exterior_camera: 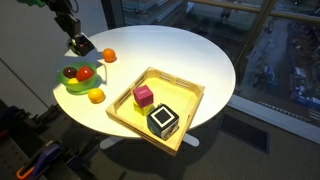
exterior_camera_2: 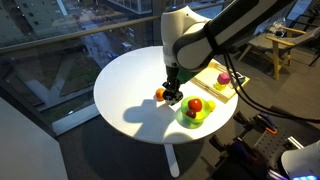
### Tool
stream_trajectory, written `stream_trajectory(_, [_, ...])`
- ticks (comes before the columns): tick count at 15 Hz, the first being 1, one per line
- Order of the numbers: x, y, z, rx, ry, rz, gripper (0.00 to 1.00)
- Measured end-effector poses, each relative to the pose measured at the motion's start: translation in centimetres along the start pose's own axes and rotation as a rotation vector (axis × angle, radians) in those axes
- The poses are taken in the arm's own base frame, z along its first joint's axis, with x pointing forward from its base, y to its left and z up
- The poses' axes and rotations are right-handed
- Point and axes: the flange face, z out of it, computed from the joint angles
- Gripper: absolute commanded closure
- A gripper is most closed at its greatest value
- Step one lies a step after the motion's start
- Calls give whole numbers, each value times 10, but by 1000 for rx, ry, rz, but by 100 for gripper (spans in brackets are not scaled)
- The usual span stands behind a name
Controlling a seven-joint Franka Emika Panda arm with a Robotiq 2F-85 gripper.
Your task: Put the plushy cube in the crate
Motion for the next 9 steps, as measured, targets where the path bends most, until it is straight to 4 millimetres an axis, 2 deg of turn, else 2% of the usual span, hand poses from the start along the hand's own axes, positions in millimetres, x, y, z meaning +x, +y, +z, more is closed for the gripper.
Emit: stream_trajectory(9, [-23, 64, -25, 13, 11, 111, 93])
